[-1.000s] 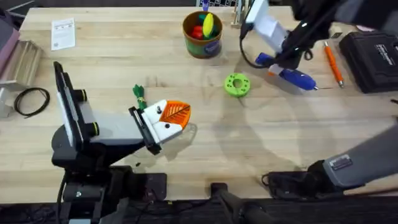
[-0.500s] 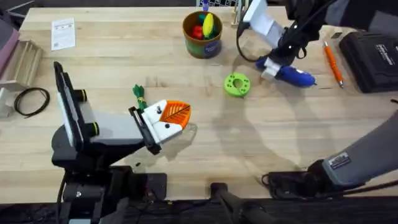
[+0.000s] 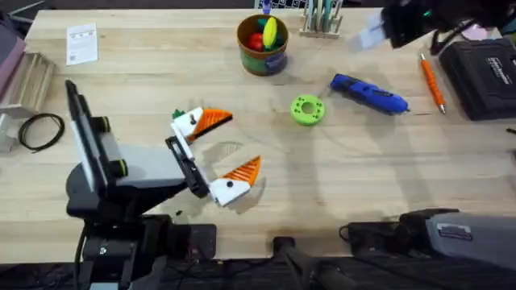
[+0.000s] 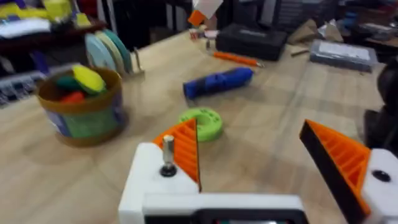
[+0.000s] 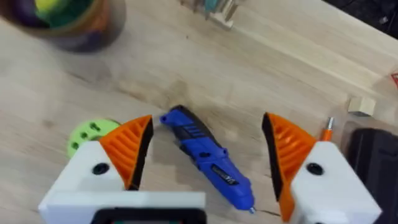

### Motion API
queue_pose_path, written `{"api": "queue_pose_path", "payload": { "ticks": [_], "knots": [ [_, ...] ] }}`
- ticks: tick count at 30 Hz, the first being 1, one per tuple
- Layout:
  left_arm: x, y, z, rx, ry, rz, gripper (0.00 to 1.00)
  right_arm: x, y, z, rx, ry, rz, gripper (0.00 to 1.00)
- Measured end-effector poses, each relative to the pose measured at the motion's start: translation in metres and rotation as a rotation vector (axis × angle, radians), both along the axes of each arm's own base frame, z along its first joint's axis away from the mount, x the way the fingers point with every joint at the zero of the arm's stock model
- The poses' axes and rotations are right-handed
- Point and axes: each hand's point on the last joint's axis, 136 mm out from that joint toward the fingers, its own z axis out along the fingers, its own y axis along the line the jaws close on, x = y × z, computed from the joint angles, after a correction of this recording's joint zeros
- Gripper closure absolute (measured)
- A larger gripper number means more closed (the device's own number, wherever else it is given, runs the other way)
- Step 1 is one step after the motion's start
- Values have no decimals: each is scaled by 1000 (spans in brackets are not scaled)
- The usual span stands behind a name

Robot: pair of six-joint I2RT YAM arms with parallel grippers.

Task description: Pick up the gripper from the table and insert it into the empty holder that is missing its gripper. Then pick up a screw, insert it into the mounting hole, and use the screwdriver to tighten it. Finally, clean up the table by picking up the vegetable and placing it into the bucket.

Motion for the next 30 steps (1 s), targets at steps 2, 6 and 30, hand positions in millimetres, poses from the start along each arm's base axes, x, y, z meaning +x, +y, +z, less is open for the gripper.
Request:
{"api": "queue_pose_path", "payload": {
  "ticks": [2,6,30],
  "knots": [
    [5,3,12,-13,-52,28,15,-5,1,16,56,-37,-48,10],
    [15,11,25,-62,-59,108,15,-16,1,37,135,-80,-115,10],
    [25,110,37,259,799,740,15,-38,1,44,202,-50,-181,10]
  ]
}}
